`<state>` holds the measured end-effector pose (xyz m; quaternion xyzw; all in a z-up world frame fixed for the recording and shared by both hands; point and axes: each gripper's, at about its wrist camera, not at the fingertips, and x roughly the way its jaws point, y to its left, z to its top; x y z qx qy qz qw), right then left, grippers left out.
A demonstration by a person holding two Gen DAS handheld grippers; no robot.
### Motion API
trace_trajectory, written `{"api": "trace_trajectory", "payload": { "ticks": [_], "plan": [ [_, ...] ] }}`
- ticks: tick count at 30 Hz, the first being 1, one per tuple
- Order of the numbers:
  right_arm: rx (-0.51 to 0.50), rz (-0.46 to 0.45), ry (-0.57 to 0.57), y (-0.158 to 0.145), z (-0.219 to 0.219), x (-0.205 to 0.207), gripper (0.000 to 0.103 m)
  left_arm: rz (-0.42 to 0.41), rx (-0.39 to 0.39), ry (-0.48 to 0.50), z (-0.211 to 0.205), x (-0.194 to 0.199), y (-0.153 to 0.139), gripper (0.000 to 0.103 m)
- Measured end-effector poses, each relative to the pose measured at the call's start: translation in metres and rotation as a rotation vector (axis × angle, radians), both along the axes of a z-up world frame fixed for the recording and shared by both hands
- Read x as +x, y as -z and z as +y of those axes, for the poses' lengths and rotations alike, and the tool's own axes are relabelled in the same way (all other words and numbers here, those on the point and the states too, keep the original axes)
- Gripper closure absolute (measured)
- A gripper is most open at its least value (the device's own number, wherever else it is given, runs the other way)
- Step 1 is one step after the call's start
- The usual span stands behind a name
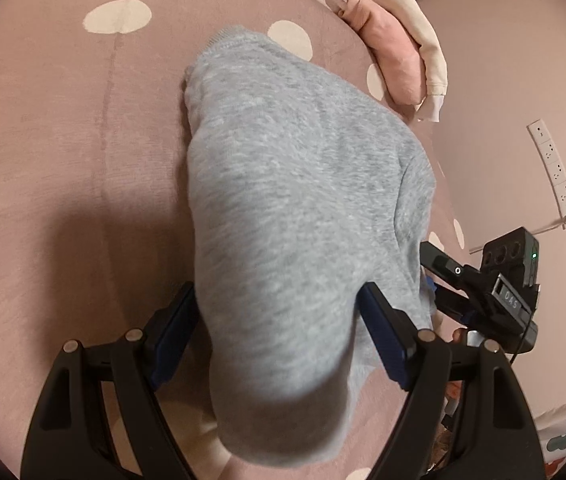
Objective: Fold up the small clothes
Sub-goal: 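Grasp the edge of the grey sweatshirt bundle with the right gripper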
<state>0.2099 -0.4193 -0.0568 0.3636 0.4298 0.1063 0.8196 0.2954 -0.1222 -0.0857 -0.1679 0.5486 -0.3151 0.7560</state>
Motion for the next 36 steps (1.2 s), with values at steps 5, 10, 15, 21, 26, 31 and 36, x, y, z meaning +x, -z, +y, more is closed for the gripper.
{"api": "trace_trajectory", "payload": {
  "ticks": [5, 10, 15, 21, 26, 31, 36],
  "plan": [
    [-0.095, -0.037, 0.027, -0.012, -0.002, 0.003, 0.034, -0.025, 0.024, 0.012, -0.009, 0.004, 0.001, 0.021],
    [-0.054, -0.029, 0.010, -0.008, -0.004, 0.021, 0.034, -0.037, 0.033, 0.024, -0.017, 0.010, 0.003, 0.020],
    [-0.099, -0.018, -0.033, -0.004, 0.010, 0.035, 0.034, -0.046, 0.035, 0.031, -0.022, 0.016, 0.004, 0.018],
    [-0.134, -0.029, -0.040, -0.003, 0.017, 0.040, 0.034, -0.057, 0.048, 0.031, -0.029, 0.020, 0.005, 0.017],
    [-0.197, -0.031, -0.048, -0.004, 0.025, 0.041, 0.045, -0.090, 0.096, 0.031, -0.033, 0.017, 0.003, 0.022],
    [-0.246, -0.026, -0.057, -0.008, 0.032, 0.039, 0.057, -0.099, 0.121, 0.024, -0.034, 0.017, 0.003, 0.025],
    [-0.278, -0.032, -0.055, -0.012, 0.038, 0.039, 0.063, -0.097, 0.131, 0.018, -0.033, 0.017, 0.002, 0.028]
  ]
}}
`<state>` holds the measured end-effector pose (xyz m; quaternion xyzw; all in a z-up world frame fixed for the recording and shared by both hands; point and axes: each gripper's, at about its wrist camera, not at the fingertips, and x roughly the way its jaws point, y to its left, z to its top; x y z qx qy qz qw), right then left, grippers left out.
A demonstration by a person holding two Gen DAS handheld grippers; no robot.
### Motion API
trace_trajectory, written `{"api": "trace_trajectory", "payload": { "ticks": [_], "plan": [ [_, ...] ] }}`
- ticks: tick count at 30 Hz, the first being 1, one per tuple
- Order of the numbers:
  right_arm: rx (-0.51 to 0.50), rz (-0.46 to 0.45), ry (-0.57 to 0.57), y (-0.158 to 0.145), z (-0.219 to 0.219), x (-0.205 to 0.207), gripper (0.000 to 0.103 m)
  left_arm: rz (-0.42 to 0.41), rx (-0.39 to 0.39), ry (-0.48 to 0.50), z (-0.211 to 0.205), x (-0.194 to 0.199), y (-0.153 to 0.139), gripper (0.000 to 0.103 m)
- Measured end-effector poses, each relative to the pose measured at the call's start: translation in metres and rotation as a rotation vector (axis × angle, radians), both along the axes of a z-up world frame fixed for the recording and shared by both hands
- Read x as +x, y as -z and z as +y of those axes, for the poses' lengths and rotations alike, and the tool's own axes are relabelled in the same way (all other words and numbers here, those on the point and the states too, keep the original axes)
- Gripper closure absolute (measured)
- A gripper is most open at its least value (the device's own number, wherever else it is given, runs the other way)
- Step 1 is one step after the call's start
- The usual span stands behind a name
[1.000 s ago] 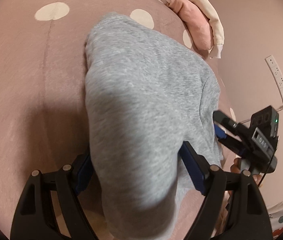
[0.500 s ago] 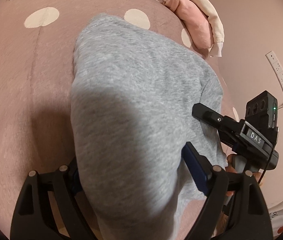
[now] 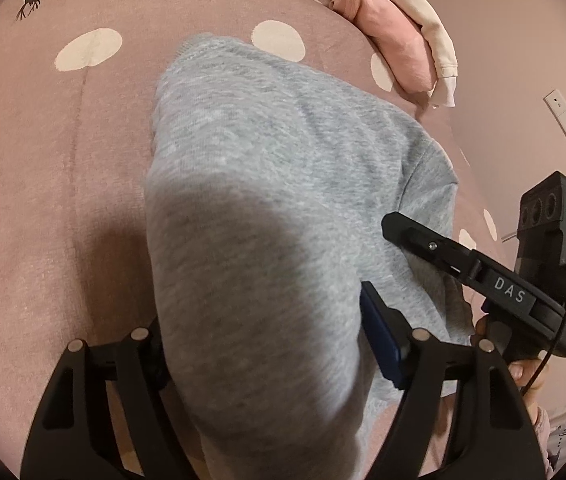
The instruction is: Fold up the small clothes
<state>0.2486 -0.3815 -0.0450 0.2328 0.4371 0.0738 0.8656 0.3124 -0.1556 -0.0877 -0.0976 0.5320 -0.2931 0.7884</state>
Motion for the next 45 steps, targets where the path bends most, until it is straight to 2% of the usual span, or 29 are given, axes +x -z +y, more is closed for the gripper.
{"api": "trace_trajectory", "payload": {
  "ticks": [6, 13, 22, 30, 45],
  "plan": [
    [-0.027, -0.030, -0.005, -0.006, 0.007, -0.003, 0.071, -0.008, 0.008, -0.022, 0.003, -0.002, -0.002, 0.038],
    [-0.048, -0.096, -0.021, -0.021, 0.020, -0.009, 0.074, -0.035, 0.019, -0.032, 0.004, -0.007, -0.009, 0.047],
    [-0.049, -0.151, -0.063, -0.042, 0.039, -0.019, 0.075, -0.033, -0.005, -0.041, 0.015, -0.018, -0.017, 0.048],
    [-0.040, -0.162, -0.071, -0.046, 0.046, -0.028, 0.075, -0.047, -0.005, -0.046, 0.021, -0.025, -0.026, 0.048],
    [-0.036, -0.216, -0.128, -0.062, 0.084, -0.055, 0.075, -0.103, 0.033, -0.087, 0.047, -0.053, -0.040, 0.048]
  ]
}}
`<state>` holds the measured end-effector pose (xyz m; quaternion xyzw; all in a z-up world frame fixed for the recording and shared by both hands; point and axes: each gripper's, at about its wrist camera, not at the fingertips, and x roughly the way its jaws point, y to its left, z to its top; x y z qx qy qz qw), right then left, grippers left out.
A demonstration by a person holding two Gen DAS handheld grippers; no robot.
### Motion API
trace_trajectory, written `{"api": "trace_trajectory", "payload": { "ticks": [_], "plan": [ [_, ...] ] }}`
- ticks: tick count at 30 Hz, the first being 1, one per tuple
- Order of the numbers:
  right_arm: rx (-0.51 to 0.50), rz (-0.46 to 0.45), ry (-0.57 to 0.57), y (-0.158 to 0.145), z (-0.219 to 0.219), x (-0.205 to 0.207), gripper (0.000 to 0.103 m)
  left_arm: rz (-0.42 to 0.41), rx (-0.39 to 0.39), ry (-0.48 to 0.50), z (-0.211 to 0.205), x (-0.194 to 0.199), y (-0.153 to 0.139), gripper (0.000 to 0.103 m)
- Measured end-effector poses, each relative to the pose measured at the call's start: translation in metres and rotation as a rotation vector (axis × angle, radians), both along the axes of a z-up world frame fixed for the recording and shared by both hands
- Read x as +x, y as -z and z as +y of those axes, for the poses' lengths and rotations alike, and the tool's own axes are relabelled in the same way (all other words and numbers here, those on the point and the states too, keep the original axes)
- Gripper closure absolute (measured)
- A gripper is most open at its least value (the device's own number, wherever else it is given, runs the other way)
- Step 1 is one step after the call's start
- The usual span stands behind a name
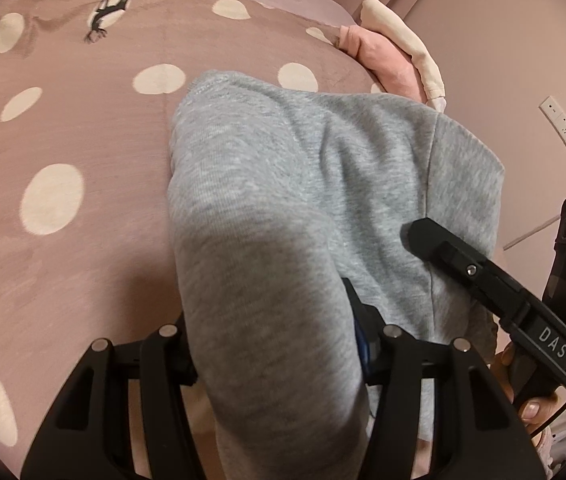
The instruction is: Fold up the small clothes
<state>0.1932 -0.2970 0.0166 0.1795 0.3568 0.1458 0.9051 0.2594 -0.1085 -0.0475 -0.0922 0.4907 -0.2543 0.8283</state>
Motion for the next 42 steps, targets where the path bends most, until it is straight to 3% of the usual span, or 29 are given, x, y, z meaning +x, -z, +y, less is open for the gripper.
{"api": "trace_trajectory", "payload": {
  "ticks": [27, 42],
  "plan": [
    [0.054, -0.001, -0.128, 0.006, 0.079, -0.013, 0.075, -0.029, 0.055, -0.115, 0.086, -0.034, -0.001, 0.048],
    [0.038, 0.075, -0.148, 0.030, 0.100, -0.005, 0.075, 0.043, 0.056, -0.147, 0.097, -0.032, 0.013, 0.047]
  ]
}}
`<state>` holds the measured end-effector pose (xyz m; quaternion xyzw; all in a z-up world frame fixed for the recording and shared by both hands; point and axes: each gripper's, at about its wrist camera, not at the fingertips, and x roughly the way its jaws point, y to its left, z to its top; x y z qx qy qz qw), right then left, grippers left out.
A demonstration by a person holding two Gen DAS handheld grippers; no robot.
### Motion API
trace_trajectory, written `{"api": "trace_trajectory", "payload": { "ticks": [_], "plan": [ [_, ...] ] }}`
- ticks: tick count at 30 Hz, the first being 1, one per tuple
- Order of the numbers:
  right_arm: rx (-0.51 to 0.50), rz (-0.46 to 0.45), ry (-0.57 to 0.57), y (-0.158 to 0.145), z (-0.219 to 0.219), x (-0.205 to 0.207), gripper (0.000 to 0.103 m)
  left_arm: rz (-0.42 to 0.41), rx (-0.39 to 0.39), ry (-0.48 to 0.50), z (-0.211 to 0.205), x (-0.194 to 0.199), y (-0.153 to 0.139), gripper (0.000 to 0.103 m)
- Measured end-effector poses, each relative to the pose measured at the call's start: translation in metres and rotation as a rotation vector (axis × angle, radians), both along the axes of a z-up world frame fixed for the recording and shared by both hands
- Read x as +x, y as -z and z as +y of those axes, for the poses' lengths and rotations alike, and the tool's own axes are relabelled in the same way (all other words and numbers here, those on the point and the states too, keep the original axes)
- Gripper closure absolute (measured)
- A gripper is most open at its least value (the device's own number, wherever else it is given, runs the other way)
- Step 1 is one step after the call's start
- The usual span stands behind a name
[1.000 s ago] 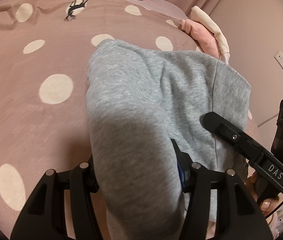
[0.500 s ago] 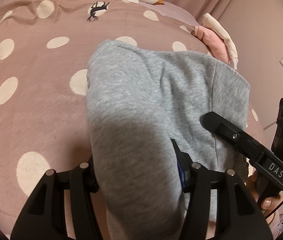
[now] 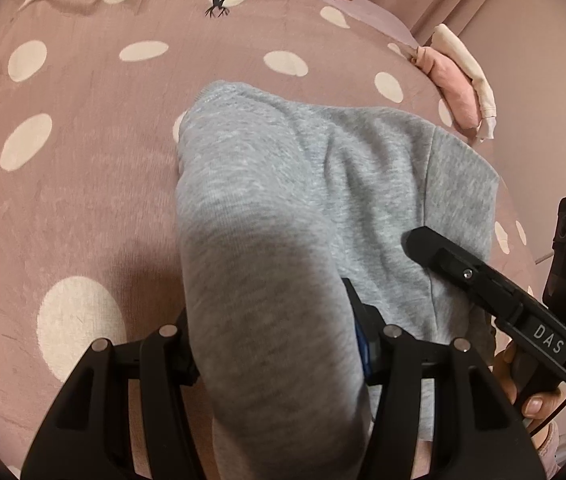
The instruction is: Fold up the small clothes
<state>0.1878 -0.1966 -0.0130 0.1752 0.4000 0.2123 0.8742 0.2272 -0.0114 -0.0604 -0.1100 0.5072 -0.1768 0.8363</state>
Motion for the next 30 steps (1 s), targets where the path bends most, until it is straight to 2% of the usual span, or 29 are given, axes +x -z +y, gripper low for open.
{"api": "trace_trajectory", "payload": {
  "ticks": [6, 13, 20, 23, 30],
  "plan": [
    [-0.004, 0.066, 0.025, 0.011, -0.008, 0.001, 0.075, 0.025, 0.007, 0.009, 0.001, 0.001, 0.006, 0.044],
    [0.056, 0.137, 0.051, 0.029, -0.026, -0.002, 0.073, 0.044, -0.008, 0.004, 0.009, -0.002, 0.009, 0.039],
    [0.116, 0.187, 0.066, 0.037, -0.034, -0.001, 0.064, 0.062, -0.002, -0.008, 0.019, -0.002, 0.015, 0.022],
    [0.124, 0.211, 0.079, 0.040, -0.037, 0.000, 0.053, 0.070, -0.006, -0.013, 0.023, -0.002, 0.018, 0.015],
    [0.172, 0.236, 0.084, 0.044, -0.041, -0.002, 0.051, 0.091, -0.026, -0.005, 0.029, -0.003, 0.021, 0.010]
  ]
}}
